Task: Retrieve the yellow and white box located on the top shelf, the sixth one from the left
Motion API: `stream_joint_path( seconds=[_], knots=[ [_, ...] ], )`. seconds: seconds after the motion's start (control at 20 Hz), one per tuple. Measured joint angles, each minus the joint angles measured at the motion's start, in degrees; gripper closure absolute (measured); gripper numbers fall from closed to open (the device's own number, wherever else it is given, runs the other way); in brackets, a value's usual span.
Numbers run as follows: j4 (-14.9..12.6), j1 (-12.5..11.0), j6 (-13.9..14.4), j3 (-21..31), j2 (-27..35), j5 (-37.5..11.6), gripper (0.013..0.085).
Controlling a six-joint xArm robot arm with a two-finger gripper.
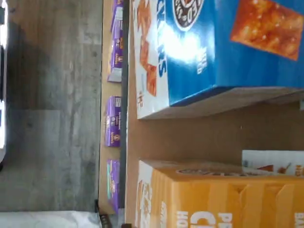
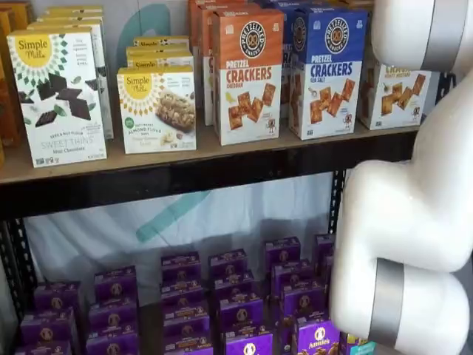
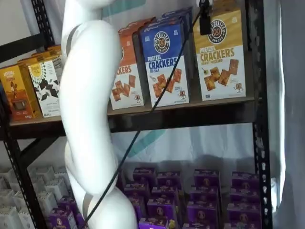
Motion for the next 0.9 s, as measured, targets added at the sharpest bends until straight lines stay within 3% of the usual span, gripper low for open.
stream_joint_path(
  seconds=[0.75, 0.9],
  knots=[
    [0.37, -0.08, -0.53, 5.1, -2.38, -3.22, 0.013],
    [0.89, -0.35, -0.58, 5.07, -2.37, -3.1, 0.021]
  ],
)
